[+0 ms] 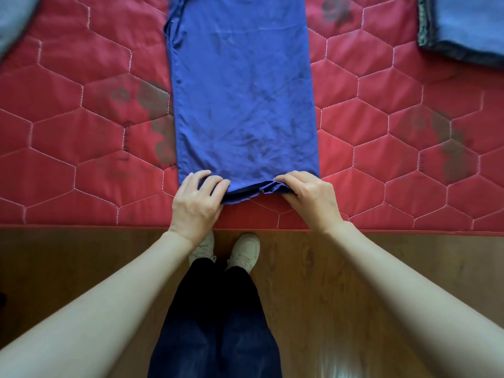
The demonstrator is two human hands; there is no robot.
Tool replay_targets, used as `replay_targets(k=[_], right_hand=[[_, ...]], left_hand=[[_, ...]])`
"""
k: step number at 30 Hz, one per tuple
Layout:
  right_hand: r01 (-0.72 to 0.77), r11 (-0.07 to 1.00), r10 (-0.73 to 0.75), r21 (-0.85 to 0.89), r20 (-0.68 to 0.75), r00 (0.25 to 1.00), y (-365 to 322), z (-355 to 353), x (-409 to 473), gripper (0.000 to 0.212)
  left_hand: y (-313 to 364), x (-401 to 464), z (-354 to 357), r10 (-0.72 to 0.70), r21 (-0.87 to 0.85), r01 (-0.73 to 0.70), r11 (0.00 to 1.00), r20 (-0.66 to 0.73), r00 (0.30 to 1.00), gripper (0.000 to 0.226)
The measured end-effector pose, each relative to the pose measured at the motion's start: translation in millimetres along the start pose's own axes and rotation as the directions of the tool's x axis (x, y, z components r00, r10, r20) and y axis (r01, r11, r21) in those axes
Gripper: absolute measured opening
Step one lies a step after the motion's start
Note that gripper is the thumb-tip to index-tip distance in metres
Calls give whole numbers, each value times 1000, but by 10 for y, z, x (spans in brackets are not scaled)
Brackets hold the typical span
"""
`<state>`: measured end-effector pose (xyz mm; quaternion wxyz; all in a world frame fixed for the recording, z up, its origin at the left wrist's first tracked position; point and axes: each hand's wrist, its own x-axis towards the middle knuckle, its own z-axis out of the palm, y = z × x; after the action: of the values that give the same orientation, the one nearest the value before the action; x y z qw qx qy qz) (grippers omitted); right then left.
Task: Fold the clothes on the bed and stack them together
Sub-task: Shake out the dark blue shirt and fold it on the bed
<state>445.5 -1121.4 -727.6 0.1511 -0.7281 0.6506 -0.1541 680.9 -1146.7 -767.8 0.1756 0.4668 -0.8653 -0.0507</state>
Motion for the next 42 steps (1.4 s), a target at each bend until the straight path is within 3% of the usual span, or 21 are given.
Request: replay_targets(k=[4, 10, 16, 23, 27, 34, 42], right_hand=[[-33, 999, 33, -17, -20, 999, 21, -73, -74, 15], [-37, 996, 51, 87, -165, 985, -148, -411, -73, 12], [24, 981, 28, 194, -259, 966, -431, -1030, 47, 9], [11, 939, 17, 343, -79, 997, -626, -1824, 125, 16], [-6, 943, 28, 332, -63, 998, -632, -2018, 214, 22], [-102, 955, 113, 277, -26, 993, -490, -1853, 845, 19], [-206, 978, 210, -44, 302, 930, -49, -1619, 2274, 20]], left_hand=[[-70, 41, -126, 11, -66, -14, 998, -49, 999, 16], [-171, 187, -618, 81, -183, -91, 979, -61, 995, 15], [-114, 507, -1371, 9, -285, -28, 958, -68, 998, 19], [17, 821, -2275, -27, -467, 104, 878, 167, 986, 19], [26, 949, -2473, -44, -444, 109, 889, 153, 987, 18], [-260, 1294, -2100, -131, -395, 165, 904, 111, 985, 17], [-950, 2230, -1424, -230, -428, 312, 848, 235, 945, 17]])
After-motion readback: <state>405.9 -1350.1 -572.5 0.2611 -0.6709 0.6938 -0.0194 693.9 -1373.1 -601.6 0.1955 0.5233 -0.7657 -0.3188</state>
